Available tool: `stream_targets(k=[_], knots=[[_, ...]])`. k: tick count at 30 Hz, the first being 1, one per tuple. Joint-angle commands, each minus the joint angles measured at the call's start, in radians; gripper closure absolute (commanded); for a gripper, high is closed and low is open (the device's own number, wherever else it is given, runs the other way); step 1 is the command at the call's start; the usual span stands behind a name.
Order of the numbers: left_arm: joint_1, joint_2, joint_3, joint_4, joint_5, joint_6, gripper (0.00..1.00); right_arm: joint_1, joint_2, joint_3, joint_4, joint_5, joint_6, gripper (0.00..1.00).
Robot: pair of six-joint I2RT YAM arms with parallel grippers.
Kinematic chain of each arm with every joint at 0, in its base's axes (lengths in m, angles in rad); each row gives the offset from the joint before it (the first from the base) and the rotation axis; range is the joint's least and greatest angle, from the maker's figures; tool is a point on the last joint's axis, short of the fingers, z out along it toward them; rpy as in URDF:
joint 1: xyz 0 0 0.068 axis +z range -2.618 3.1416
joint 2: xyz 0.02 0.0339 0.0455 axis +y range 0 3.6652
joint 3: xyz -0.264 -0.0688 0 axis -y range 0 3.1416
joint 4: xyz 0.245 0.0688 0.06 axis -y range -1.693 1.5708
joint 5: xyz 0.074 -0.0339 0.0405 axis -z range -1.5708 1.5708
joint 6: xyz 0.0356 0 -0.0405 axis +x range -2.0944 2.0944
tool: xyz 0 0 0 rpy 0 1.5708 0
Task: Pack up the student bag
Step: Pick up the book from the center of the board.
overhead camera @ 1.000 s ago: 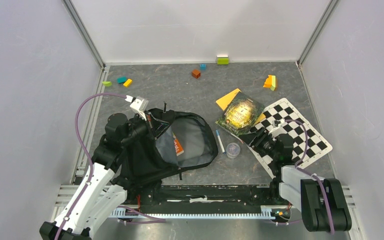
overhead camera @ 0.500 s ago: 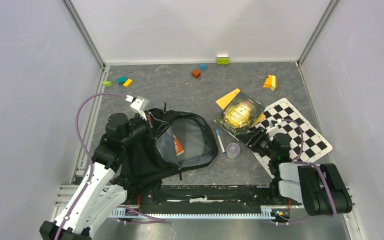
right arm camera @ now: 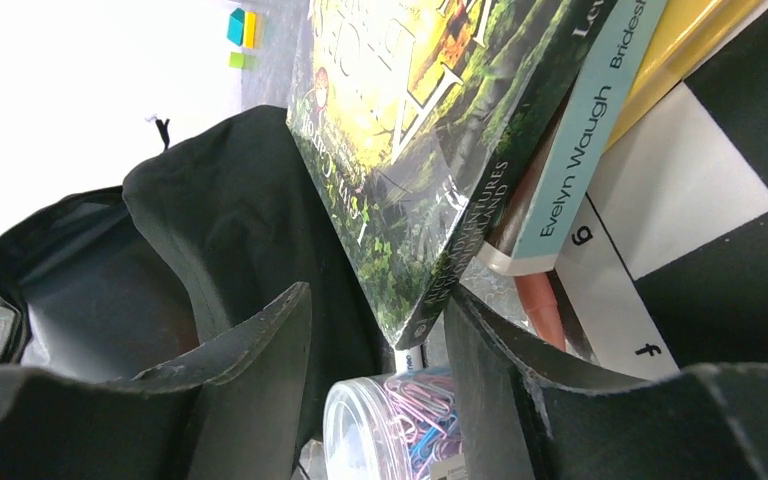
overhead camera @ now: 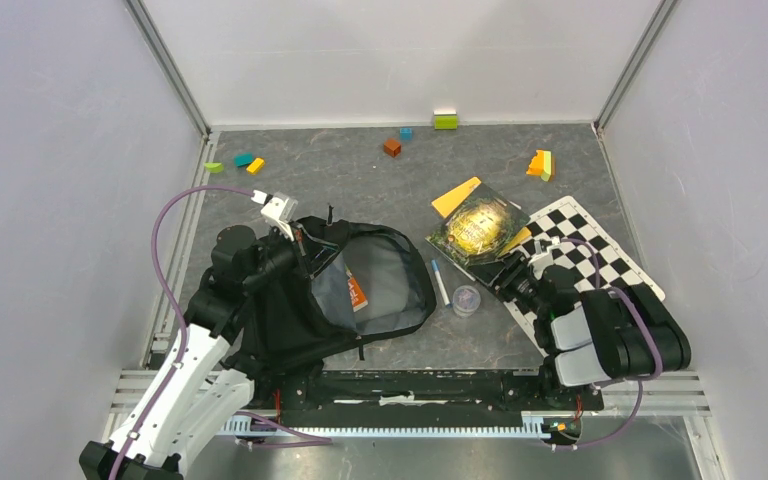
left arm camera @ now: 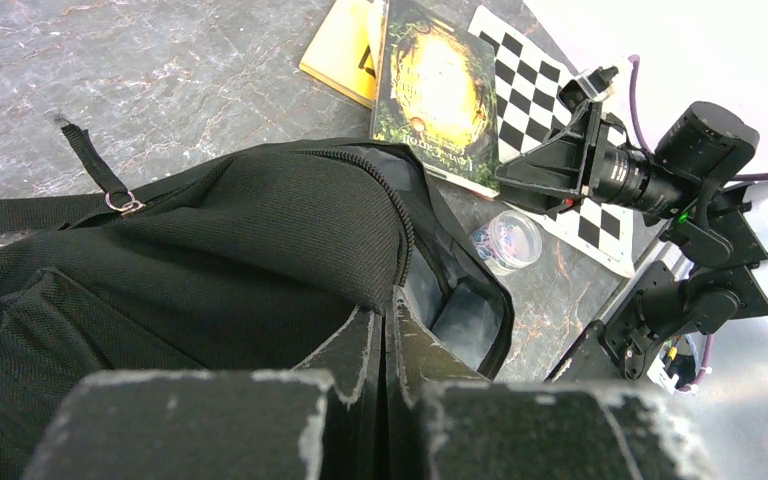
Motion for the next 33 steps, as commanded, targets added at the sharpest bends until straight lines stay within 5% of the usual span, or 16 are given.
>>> stream_targets(k=[1, 14, 18, 26, 33], knots=[[-0.002, -0.002, 0.023, 0.049, -0.008, 0.029, 0.98, 0.007, 0.056, -0.067, 0.219, 0.028, 0.055, 0.45], [-0.001, -0.001, 0.025, 0.043, -0.012, 0.032, 0.98, 0.007, -0.013, -0.06, 0.223, 0.058, 0.04, 0.99], [-0.001, -0.004, 0.025, 0.043, -0.012, 0.033, 0.98, 0.007, -0.148, -0.034, 0.08, 0.081, -0.046, 1.0], [-0.001, -0.01, 0.026, 0.045, -0.01, 0.032, 0.98, 0.007, -0.499, 0.142, -0.471, 0.157, -0.281, 1.0], [-0.001, -0.02, 0.025, 0.045, -0.01, 0.032, 0.98, 0.006, -0.635, 0.223, -0.63, 0.192, -0.317, 1.0]])
